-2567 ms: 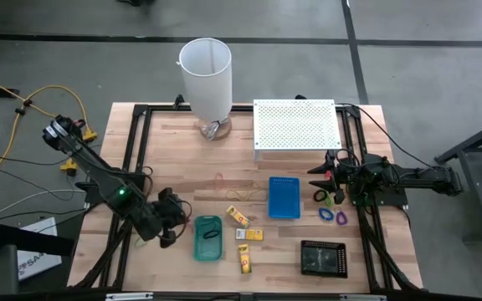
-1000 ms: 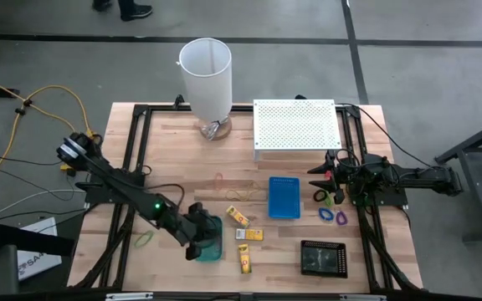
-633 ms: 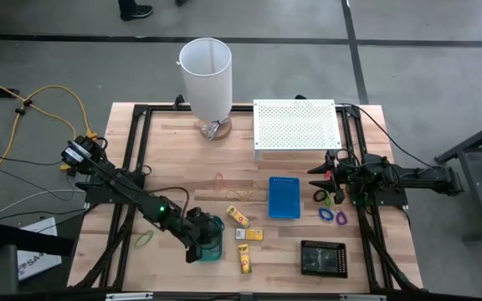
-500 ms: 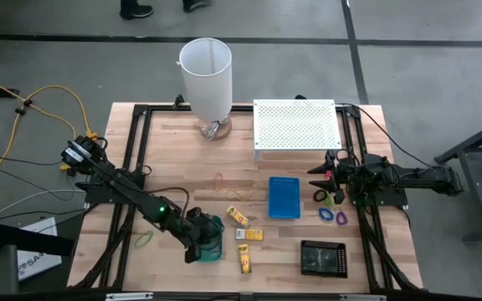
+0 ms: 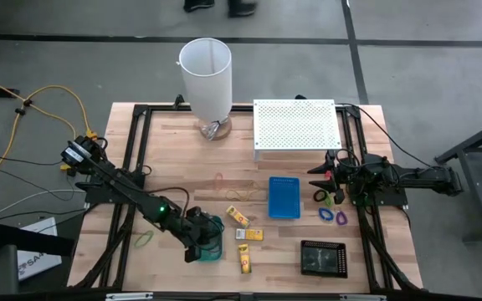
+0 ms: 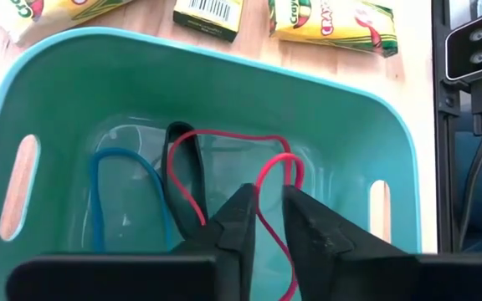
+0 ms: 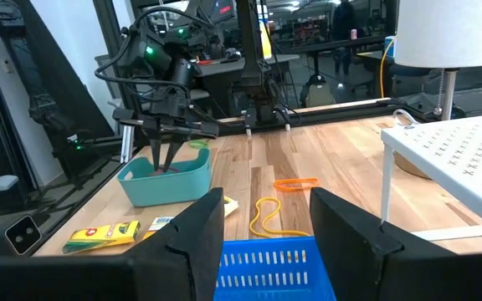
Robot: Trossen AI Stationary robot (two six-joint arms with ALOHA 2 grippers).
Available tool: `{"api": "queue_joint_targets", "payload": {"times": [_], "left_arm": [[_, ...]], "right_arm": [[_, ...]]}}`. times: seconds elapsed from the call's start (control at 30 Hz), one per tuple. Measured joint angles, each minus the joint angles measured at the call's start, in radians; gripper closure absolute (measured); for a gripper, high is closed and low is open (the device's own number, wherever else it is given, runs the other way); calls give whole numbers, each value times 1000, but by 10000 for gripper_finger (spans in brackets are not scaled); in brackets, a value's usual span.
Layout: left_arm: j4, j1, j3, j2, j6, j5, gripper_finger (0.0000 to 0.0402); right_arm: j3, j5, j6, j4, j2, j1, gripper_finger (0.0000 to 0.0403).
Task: Pick & Place Office Desk Supplies
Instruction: Put the red rubber band into the green bin, then put the green rubber band into the green bin
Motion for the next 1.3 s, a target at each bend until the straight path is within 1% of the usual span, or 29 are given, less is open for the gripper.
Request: {"api": "queue_joint_targets", "payload": {"times": [0.17,0.57,0.97,1.17,1.3], "left_arm": [[0,0,0,0,0,-5,325],[-29,0,0,0,24,-27,324],[-30,0,0,-2,23,-22,324],[-44,-1,0,-51,21,0,324],[-102,-8,0,-105,21,0,324]], "right_arm": [[0,0,0,0,0,0,237],[0,0,0,0,0,0,237],[0,0,0,0,0,0,237],[0,0,0,0,0,0,237],[0,0,0,0,0,0,237]]}}
